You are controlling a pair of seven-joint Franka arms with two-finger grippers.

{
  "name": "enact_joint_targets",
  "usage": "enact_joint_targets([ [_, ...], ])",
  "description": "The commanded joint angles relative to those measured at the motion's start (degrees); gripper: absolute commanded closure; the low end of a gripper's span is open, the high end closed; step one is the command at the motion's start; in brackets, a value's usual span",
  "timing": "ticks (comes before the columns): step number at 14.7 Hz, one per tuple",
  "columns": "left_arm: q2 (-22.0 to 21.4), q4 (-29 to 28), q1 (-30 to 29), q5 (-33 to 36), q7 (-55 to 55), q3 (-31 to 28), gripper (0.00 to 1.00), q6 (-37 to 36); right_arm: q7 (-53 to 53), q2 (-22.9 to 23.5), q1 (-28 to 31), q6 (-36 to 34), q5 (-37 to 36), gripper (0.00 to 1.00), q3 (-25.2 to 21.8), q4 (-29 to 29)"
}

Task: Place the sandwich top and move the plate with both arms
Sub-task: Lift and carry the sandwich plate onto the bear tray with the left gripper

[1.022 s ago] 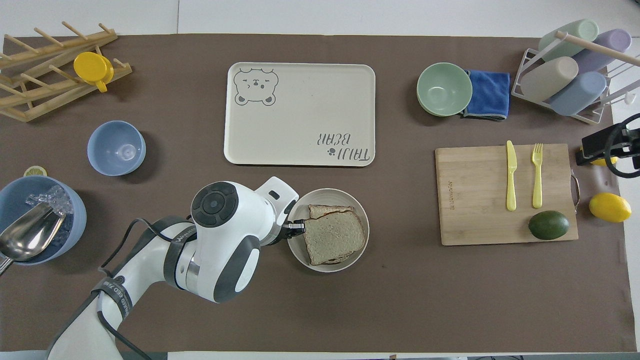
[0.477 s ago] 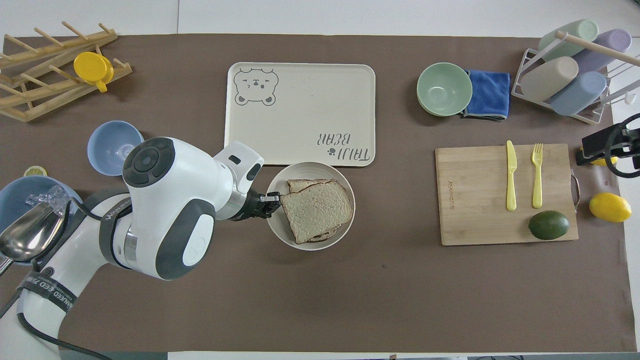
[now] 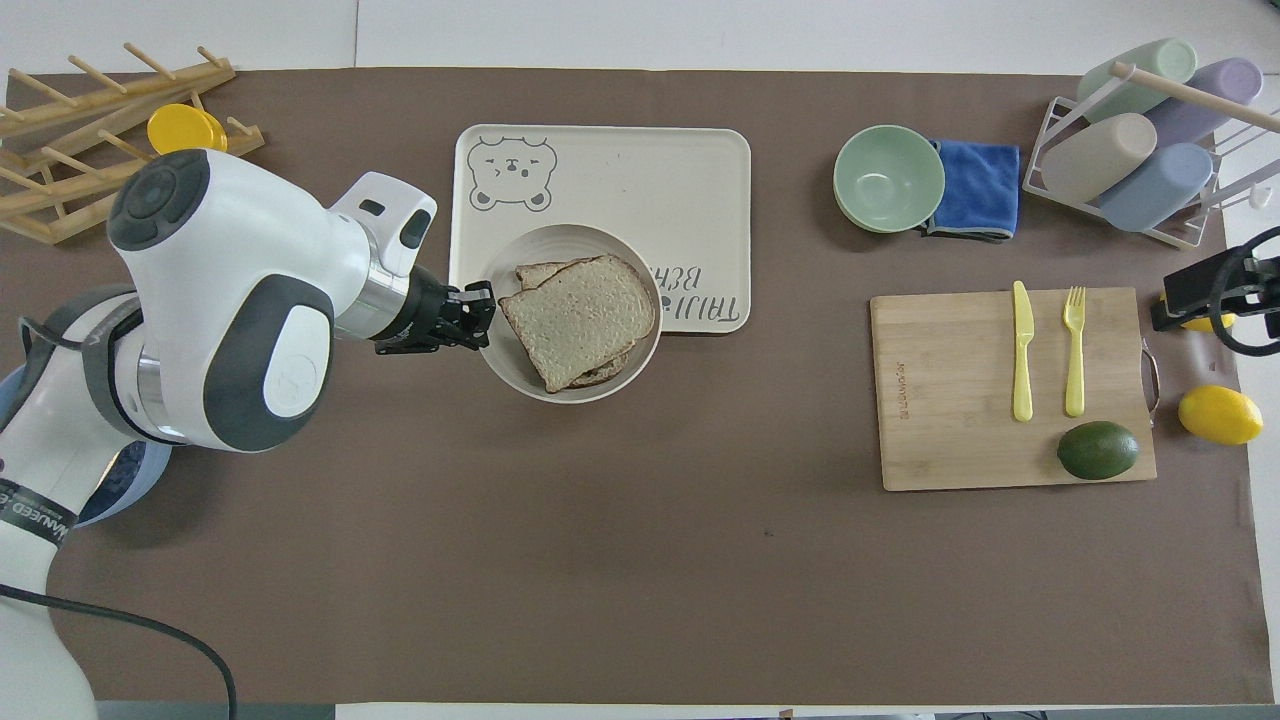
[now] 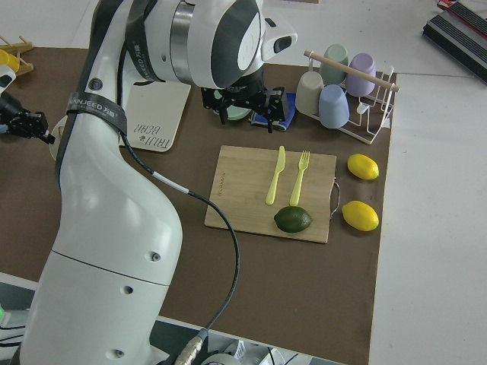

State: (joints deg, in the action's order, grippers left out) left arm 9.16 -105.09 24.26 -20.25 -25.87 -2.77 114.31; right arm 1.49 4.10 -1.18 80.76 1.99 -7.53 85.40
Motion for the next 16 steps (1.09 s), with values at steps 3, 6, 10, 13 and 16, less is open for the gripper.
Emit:
enact_joint_targets([
  [3,10.15,12.34,-2.29,-0.94,-0.06,0.31,1.00,-1.90,0.18,-1.55,0.39,0.19,0.64,0.00,0.24,1.70],
  [6,16.04,16.74,-2.55,-1.02,-0.41,0.31,1.00,-1.55,0.18,-1.55,0.39,0.19,0.56,0.00,0.24,1.70],
  [10,21.42,21.06,-2.46,-0.94,-0.50,0.31,1.00,-0.32,0.18,-1.55,0.39,0.19,0.64,0.00,0.24,1.70],
  [13,21.86,20.80,-2.20,-1.11,-0.50,0.31,1.00,2.31,0.18,-1.55,0.39,0.19,0.64,0.00,0.24,1.70],
  [16,22.48,20.27,-2.11,-1.11,-0.59,0.31,1.00,5.13,0.18,-1.55,0.39,0.19,0.64,0.00,0.24,1.70],
])
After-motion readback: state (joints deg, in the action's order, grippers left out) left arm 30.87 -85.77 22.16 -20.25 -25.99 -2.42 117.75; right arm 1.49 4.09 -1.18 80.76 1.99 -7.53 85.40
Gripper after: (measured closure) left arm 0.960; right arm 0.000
